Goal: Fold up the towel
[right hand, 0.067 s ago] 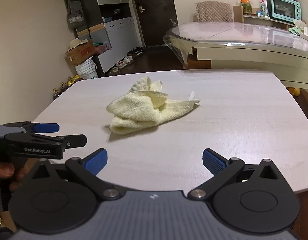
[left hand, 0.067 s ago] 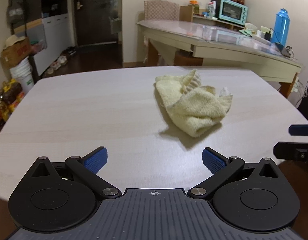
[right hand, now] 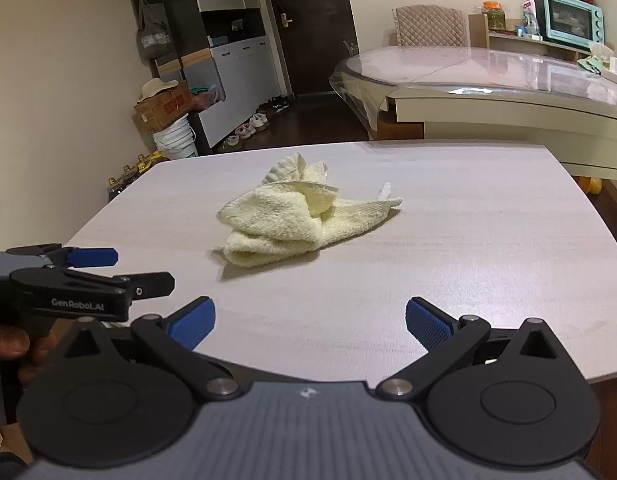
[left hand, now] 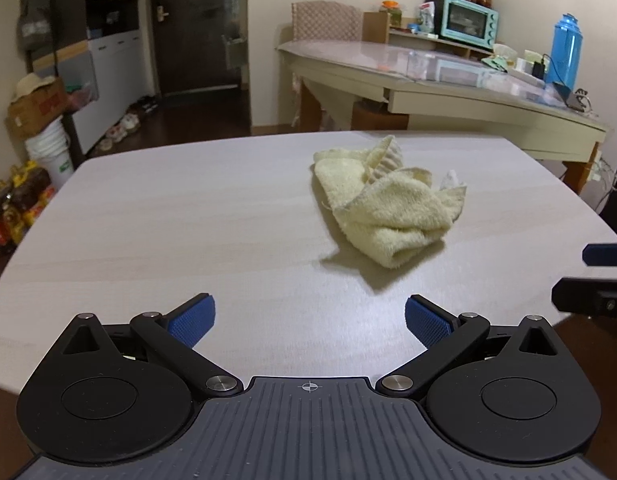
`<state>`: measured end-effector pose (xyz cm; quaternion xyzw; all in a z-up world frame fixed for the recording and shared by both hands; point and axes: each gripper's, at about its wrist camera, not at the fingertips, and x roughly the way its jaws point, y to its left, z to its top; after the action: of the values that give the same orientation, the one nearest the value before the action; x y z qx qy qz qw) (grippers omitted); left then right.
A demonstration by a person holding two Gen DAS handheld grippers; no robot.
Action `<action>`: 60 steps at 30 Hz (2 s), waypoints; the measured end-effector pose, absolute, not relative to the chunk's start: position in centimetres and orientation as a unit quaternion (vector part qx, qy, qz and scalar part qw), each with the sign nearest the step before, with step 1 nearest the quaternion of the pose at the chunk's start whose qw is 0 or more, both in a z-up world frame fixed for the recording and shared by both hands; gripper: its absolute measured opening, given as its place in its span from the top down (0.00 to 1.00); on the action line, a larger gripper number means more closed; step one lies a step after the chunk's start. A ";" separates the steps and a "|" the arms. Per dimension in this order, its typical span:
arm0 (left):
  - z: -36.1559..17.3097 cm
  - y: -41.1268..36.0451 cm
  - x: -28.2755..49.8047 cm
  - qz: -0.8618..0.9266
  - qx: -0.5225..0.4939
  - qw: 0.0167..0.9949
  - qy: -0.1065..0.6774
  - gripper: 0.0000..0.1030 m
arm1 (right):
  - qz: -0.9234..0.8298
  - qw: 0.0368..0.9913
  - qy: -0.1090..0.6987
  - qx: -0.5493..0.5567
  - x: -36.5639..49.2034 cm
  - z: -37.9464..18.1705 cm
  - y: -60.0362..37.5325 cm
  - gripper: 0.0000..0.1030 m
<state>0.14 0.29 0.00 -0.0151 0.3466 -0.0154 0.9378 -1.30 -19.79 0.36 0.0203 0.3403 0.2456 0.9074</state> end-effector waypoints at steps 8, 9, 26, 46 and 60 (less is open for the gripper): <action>0.0 -0.4 -2.4 -0.001 0.000 0.944 0.329 0.00 | 0.254 0.915 0.310 0.040 -1.9 1.1 -20.0 0.00; 0.1 -0.4 -3.0 -0.001 0.000 0.945 0.328 0.00 | 0.257 0.915 0.307 0.041 -2.3 1.1 -20.4 0.00; 0.4 -1.1 -2.8 0.007 0.000 0.939 0.344 0.00 | 0.245 0.910 0.335 0.016 -2.3 0.9 -20.0 0.00; 0.2 -1.1 -2.9 0.003 0.000 0.938 0.346 0.00 | 0.245 0.908 0.339 0.016 -2.5 0.4 -20.2 0.00; 0.1 -1.0 -3.0 0.002 -0.001 0.938 0.346 0.00 | 0.244 0.907 0.342 0.013 -2.4 0.4 -20.1 0.00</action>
<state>-2.98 -1.03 0.11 -0.0009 0.3460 0.0022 0.9382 -2.39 -20.14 0.43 0.0134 0.3420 0.2440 0.9074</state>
